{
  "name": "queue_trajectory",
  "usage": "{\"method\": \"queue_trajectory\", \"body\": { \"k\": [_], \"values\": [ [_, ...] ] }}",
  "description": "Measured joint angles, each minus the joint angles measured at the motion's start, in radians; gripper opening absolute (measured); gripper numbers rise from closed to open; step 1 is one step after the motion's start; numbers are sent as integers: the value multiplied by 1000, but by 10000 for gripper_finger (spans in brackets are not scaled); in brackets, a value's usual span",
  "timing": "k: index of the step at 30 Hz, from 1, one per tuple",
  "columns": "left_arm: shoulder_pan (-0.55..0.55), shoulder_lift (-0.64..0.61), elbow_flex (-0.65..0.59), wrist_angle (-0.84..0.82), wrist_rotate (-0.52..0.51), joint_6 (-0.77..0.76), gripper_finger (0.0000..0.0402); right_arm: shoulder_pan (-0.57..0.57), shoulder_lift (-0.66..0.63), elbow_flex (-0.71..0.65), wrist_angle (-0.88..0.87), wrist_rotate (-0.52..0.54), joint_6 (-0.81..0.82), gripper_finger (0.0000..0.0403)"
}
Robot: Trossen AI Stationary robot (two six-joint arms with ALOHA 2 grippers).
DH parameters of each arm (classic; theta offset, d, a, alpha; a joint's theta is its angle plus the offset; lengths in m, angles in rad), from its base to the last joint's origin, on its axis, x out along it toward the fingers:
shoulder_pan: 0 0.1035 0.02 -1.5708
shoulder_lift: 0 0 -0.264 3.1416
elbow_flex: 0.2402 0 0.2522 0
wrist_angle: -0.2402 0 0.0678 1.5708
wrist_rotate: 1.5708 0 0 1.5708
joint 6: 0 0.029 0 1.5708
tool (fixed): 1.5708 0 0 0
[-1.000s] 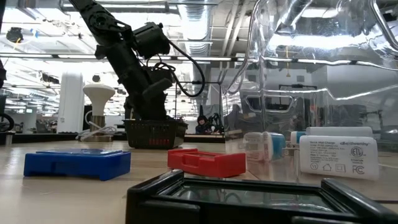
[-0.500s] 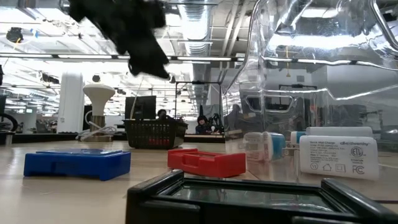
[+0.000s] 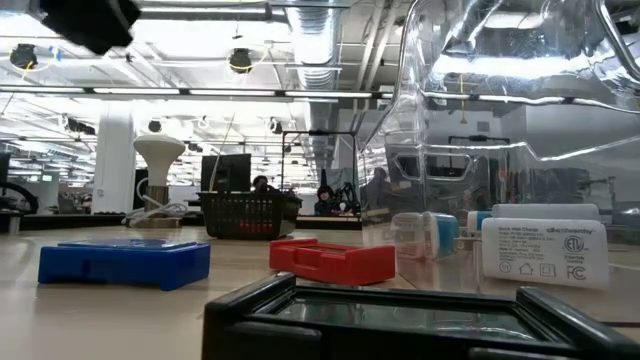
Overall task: Pick & Place Office items
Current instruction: Put the blue digital clock into the black bin
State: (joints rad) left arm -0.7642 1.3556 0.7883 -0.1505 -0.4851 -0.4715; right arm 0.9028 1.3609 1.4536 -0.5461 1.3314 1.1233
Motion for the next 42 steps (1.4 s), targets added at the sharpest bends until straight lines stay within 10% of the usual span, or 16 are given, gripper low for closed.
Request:
{"method": "queue_trajectory", "body": {
  "k": [19, 42],
  "values": [
    [14, 336, -1, 196, -7, -59, 283, 0, 0, 0, 8, -22, 12, 228],
    [65, 362, -74, 294, 57, -38, 283, 0, 0, 0, 8, -25, -5, 228]
  ]
}}
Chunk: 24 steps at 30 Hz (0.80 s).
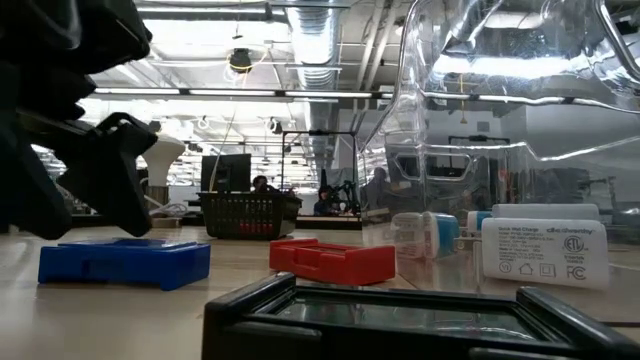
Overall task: Pick & Place Office items
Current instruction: Put the blue digital clock into the black bin
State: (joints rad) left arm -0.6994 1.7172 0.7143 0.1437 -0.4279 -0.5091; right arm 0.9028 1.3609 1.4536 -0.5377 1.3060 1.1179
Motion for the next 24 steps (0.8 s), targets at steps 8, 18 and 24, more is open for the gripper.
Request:
{"method": "queue_trajectory", "body": {
  "k": [8, 18, 24],
  "values": [
    [6, 0, -9, 32, 57, 38, 283, 0, 0, 0, 0, 0, 0, 228],
    [11, 79, -9, 102, 50, 56, 282, 0, 0, 0, 0, 0, 4, 228],
    [12, 96, -8, 130, 34, 54, 251, 0, 0, 0, 4, 0, 15, 228]
  ]
}}
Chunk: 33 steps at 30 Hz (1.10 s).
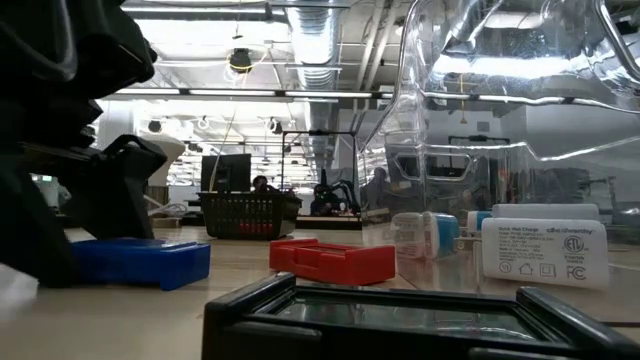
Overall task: Pick & Place Office items
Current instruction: Put the blue digital clock into the black bin
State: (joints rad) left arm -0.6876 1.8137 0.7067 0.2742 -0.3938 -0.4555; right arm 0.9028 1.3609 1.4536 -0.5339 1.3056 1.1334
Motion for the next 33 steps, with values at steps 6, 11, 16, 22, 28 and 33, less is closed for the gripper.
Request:
{"method": "queue_trajectory", "body": {
  "k": [6, 11, 16, 22, 28, 33],
  "values": [
    [6, 1, 0, 8, 2, -49, 161, 0, 0, 0, 3, 0, 0, 228],
    [33, 1, 0, 13, 13, -116, 150, 0, 0, 0, 3, 0, 0, 228],
    [95, -31, -2, -11, -7, -157, 150, 0, 0, 0, 6, 0, -7, 228],
    [229, -158, -3, -77, -139, -157, 154, 0, 0, 0, 5, 1, -8, 228],
    [371, -365, -1, -252, -278, -153, 152, -2, 0, 0, 3, 2, -14, 228],
    [480, -494, -2, -378, -289, -88, 156, -3, 0, 0, -8, 15, -19, 228]
  ]
}}
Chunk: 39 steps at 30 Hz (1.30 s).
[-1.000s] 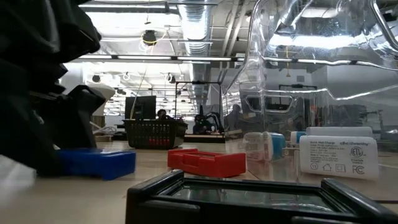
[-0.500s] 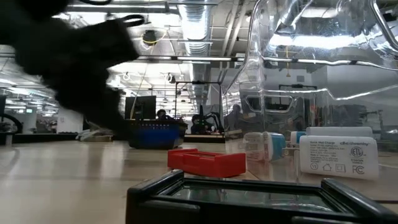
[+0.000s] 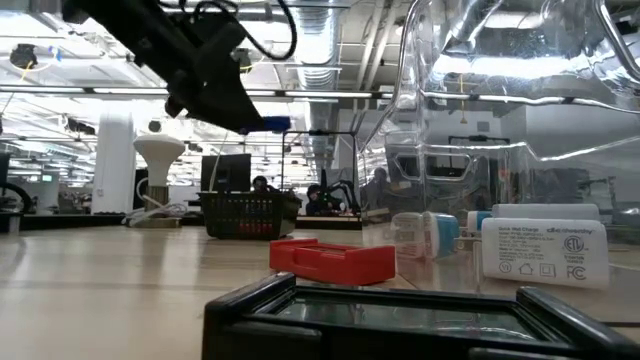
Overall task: Pick & Place Office items
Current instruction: Put the blue digital clock into the black bin, then put the red digital clock into the black bin
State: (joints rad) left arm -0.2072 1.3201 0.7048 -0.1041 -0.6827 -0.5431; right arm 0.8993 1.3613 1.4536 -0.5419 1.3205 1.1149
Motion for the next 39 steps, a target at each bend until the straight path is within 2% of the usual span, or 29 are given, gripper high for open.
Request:
{"method": "queue_trajectory", "body": {
  "k": [3, 5, 8, 15, 18, 25, 39],
  "values": [
    [76, -24, 0, -50, 15, 2, 153, 0, 0, 0, -3, 13, 0, 228],
    [141, -22, 0, -49, 87, 12, 155, 0, 0, 0, -4, 16, 0, 228],
    [231, 25, 1, -49, 203, 40, 160, -6, 0, 0, -4, 16, 0, 228],
    [355, 142, 0, -22, 305, 129, 157, -12, 0, 0, -4, 16, 1, 228],
    [365, 187, 0, 14, 340, 167, 162, -12, 0, 0, -4, 23, 8, 228],
    [365, 221, 0, 39, 342, 170, 158, -12, 0, 0, 0, 39, 11, 228],
    [364, 208, 1, 79, 326, 172, 219, -12, 0, 0, -7, 41, 11, 228]
  ]
}}
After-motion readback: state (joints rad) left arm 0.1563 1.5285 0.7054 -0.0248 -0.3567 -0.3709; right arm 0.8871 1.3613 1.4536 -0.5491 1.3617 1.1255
